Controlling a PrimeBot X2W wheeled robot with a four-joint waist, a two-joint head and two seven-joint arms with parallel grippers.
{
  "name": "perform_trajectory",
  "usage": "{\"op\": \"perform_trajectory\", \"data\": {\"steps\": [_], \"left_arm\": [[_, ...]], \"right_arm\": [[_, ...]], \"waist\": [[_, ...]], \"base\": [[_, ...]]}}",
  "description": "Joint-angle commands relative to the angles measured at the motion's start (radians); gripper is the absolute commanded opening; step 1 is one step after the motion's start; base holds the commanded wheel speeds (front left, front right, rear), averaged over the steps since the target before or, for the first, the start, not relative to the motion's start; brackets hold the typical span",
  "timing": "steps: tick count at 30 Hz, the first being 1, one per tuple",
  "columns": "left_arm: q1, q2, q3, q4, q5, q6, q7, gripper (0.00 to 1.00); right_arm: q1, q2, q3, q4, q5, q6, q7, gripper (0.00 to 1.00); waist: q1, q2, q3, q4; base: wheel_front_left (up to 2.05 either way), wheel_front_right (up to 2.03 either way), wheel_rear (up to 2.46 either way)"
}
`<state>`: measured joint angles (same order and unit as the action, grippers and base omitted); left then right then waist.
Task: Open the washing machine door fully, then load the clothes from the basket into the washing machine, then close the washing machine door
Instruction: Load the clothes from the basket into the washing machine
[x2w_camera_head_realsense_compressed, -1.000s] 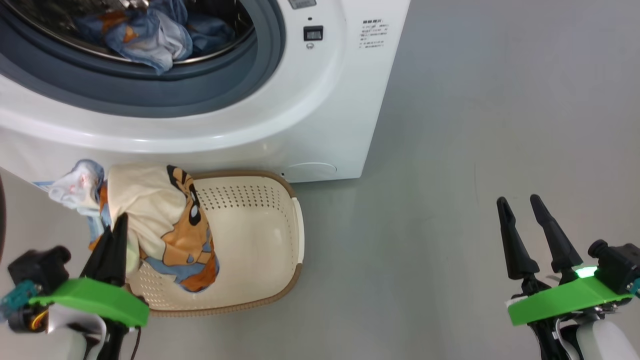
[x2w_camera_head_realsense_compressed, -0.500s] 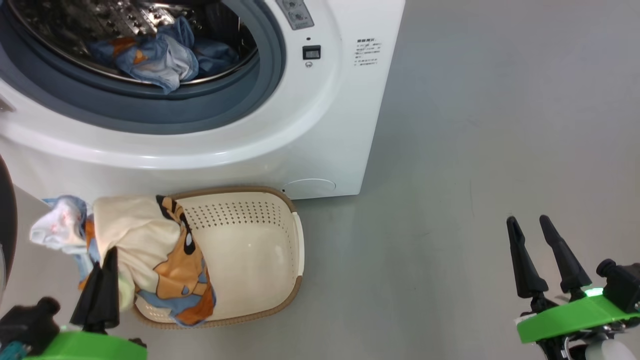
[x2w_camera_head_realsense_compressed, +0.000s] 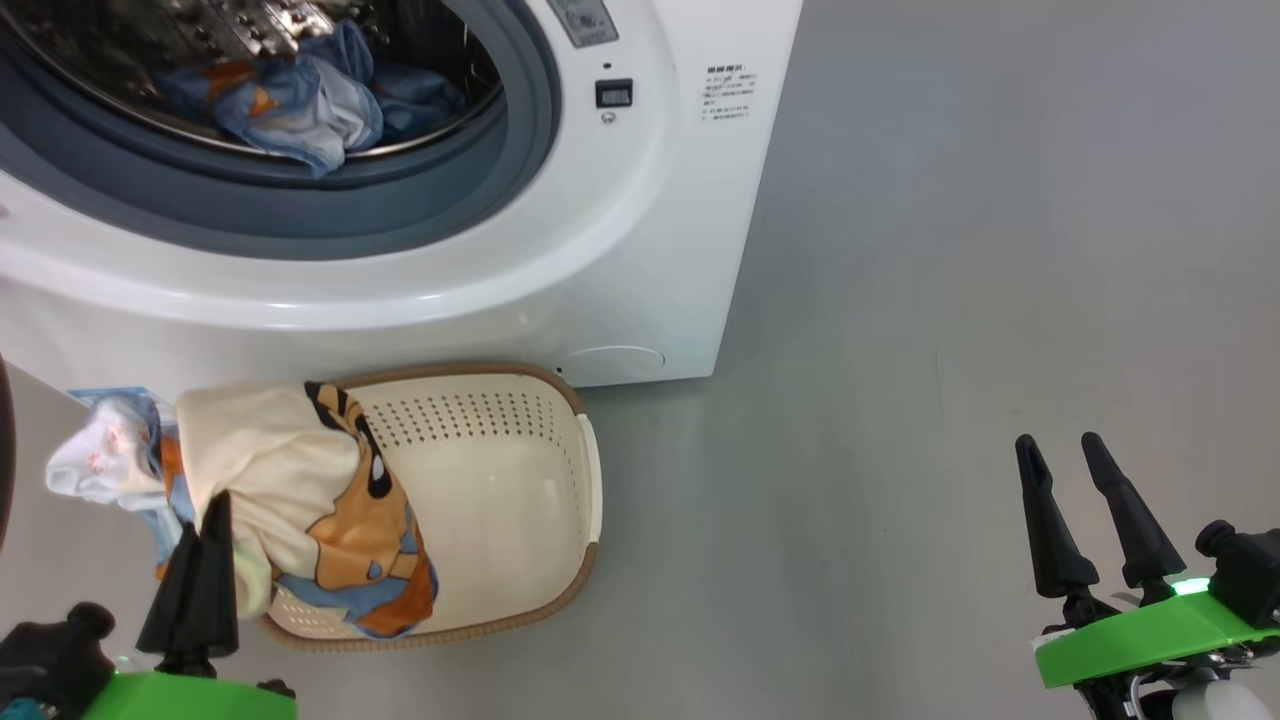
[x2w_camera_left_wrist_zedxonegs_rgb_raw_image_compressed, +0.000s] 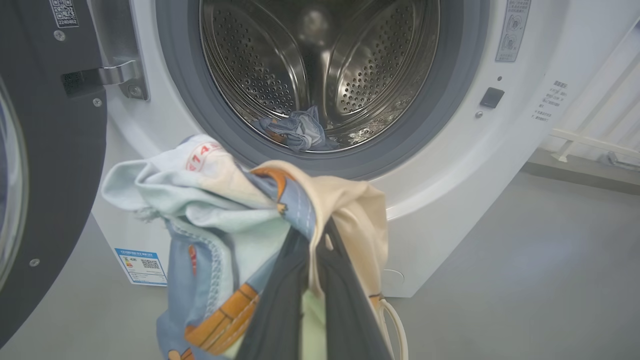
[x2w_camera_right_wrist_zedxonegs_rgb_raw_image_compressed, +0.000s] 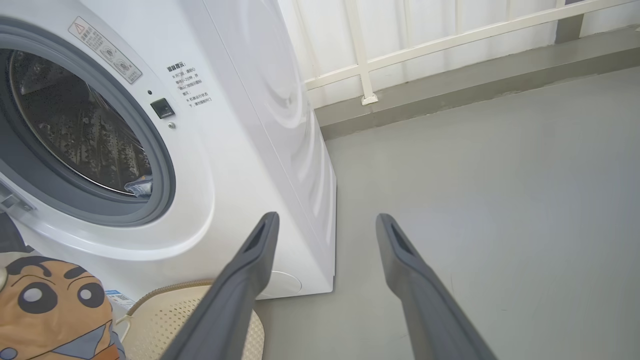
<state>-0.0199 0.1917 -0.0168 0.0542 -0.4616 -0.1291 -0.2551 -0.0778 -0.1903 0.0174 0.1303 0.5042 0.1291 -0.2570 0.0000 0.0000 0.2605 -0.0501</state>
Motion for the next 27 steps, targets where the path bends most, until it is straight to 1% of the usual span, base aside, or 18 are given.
{"op": "perform_trajectory", "data": {"steps": [1, 9, 16, 21, 22, 24, 27], "left_arm": [[-0.037, 0.016, 0.043, -0.029, -0.005, -0.002, -0.007, 0.00], [-0.157, 0.043, 0.045, -0.025, -0.029, -0.002, -0.007, 0.00], [-0.343, 0.082, 0.031, -0.004, -0.033, -0.002, -0.007, 0.00], [-0.504, 0.111, 0.015, 0.072, -0.062, -0.002, -0.007, 0.00], [-0.504, 0.111, 0.015, 0.072, -0.062, -0.002, -0.007, 0.00], [-0.569, 0.124, 0.011, 0.119, -0.070, -0.002, -0.007, 0.00], [-0.664, 0.140, -0.020, 0.204, -0.107, -0.002, -0.007, 0.00]], "right_arm": [[0.000, -0.009, 0.018, -0.028, 0.005, 0.002, -0.005, 1.00], [-0.038, 0.006, 0.028, -0.032, 0.001, 0.002, -0.005, 1.00], [-0.075, 0.022, 0.035, -0.033, -0.001, 0.002, -0.005, 1.00], [-0.102, 0.034, 0.046, -0.033, -0.001, 0.002, -0.005, 1.00], [-0.102, 0.034, 0.046, -0.033, -0.001, 0.002, -0.005, 1.00], [-0.112, 0.041, 0.051, -0.033, -0.001, 0.002, -0.005, 1.00], [-0.124, 0.051, 0.055, -0.035, -0.001, 0.002, -0.005, 1.00]], "waist": [[0.0000, 0.0000, 0.015, -0.004], [0.0000, 0.0000, 0.076, -0.020], [0.0000, 0.0000, 0.132, -0.038], [0.0000, 0.0000, 0.165, -0.060], [0.0000, 0.0000, 0.165, -0.060], [0.0000, 0.0000, 0.177, -0.071], [0.0000, 0.0000, 0.198, -0.087]], "base": [[0.00, 0.00, 0.00], [0.00, 0.00, 0.00], [0.00, 0.00, 0.00], [0.00, 0.00, 0.00], [0.00, 0.00, 0.00], [0.00, 0.00, 0.00], [0.00, 0.00, 0.00]]}}
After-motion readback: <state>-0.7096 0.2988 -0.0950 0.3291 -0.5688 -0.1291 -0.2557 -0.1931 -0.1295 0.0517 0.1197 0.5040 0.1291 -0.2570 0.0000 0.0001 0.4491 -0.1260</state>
